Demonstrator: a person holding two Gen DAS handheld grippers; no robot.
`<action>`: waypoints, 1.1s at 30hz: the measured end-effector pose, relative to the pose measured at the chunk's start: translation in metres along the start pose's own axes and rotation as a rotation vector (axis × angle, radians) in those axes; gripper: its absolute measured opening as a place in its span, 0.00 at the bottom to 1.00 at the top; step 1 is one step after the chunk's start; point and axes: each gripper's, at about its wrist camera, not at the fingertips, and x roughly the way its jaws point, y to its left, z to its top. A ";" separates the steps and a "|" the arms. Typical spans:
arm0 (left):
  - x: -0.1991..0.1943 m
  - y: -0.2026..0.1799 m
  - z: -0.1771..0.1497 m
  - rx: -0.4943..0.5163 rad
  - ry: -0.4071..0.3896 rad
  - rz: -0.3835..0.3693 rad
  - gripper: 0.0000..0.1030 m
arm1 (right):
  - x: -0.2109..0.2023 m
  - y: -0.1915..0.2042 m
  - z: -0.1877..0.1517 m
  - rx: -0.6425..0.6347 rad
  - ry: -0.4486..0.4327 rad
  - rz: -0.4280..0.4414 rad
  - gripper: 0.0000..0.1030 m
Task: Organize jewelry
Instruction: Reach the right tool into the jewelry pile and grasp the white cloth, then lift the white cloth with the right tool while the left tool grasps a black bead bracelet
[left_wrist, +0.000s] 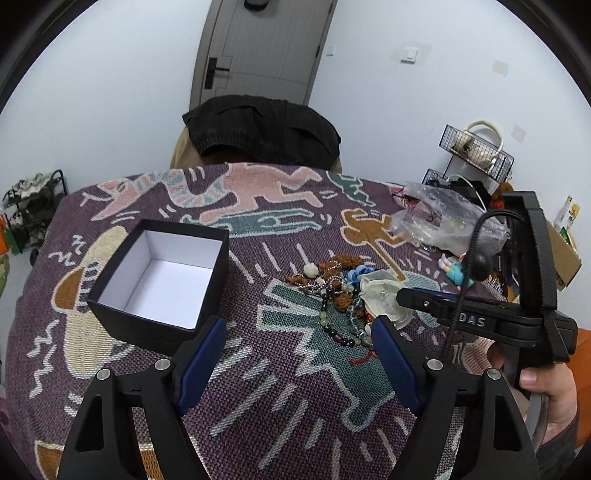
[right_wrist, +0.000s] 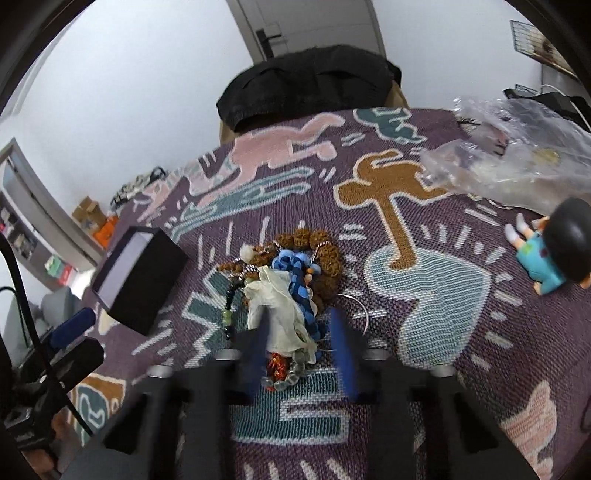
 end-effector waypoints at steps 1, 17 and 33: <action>0.002 0.000 0.000 0.002 0.004 0.000 0.79 | 0.003 0.000 0.001 -0.004 0.010 0.002 0.05; 0.035 -0.019 0.009 0.037 0.060 -0.034 0.79 | -0.076 -0.012 0.012 -0.007 -0.179 0.056 0.02; 0.093 -0.046 0.007 0.051 0.220 -0.124 0.57 | -0.120 -0.040 -0.002 0.055 -0.279 0.094 0.02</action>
